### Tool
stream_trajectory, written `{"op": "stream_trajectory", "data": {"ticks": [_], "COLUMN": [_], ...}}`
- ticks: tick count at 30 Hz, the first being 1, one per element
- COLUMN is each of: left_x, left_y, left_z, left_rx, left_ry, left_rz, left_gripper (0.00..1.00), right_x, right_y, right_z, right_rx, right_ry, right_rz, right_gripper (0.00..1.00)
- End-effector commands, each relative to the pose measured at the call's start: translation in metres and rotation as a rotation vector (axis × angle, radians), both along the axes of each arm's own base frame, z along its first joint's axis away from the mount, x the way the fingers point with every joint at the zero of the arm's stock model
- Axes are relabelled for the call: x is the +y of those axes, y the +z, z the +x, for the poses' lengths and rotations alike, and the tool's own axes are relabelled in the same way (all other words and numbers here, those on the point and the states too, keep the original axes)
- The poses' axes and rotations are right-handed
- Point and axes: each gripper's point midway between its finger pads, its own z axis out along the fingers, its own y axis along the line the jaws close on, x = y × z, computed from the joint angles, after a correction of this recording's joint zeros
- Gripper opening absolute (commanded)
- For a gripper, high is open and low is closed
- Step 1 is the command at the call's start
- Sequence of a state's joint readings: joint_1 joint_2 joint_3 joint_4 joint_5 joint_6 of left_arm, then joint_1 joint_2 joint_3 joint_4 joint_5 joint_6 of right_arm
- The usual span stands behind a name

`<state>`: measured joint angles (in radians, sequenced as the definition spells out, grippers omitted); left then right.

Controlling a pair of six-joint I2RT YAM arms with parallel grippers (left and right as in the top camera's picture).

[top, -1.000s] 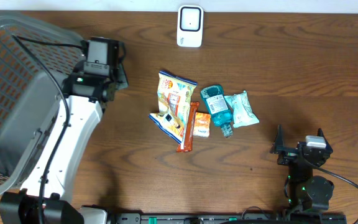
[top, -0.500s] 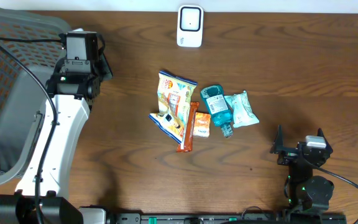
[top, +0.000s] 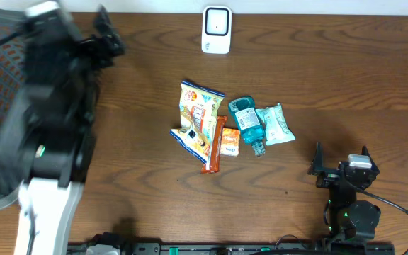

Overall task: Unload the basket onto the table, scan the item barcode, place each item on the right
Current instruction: 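Release the pouch and retract the left arm to its rest pose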

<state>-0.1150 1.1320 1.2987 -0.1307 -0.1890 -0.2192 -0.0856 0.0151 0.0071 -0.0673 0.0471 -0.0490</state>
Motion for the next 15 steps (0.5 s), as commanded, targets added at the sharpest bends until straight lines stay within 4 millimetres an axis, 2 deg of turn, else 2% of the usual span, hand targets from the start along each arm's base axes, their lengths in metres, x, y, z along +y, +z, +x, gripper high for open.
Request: {"op": "stream_trajectory", "data": {"ticks": [1, 3, 5, 9, 12, 15], "left_x": [0.003, 0.005, 0.007, 0.014, 0.013, 0.002], "left_y": [0.042, 0.051, 0.049, 0.025, 0.027, 0.028], "left_z": [-0.024, -0.034, -0.040, -0.046, -0.057, -0.078], "left_rx": [-0.112, -0.118, -0.087, 0.043, 0.027, 0.007], "left_ry": [0.007, 0.013, 0.022, 0.038, 0.026, -0.051], "left_rz": [0.138, 0.263, 0.380, 0.528, 0.520, 0.494], "left_gripper": [0.98, 0.98, 0.98, 0.98, 0.98, 0.98], "right_x": [0.002, 0.002, 0.002, 0.002, 0.002, 0.002], "right_y": [-0.001, -0.001, -0.001, -0.001, -0.001, -0.001], "right_z": [0.000, 0.000, 0.000, 0.000, 0.000, 0.000], "right_rx": [0.004, 0.004, 0.004, 0.004, 0.004, 0.004], "right_ry": [0.010, 0.010, 0.010, 0.010, 0.010, 0.010], "right_rz": [-0.011, -0.012, -0.012, -0.011, -0.011, -0.011], "right_gripper": [0.99, 0.99, 0.99, 0.99, 0.99, 0.99]}}
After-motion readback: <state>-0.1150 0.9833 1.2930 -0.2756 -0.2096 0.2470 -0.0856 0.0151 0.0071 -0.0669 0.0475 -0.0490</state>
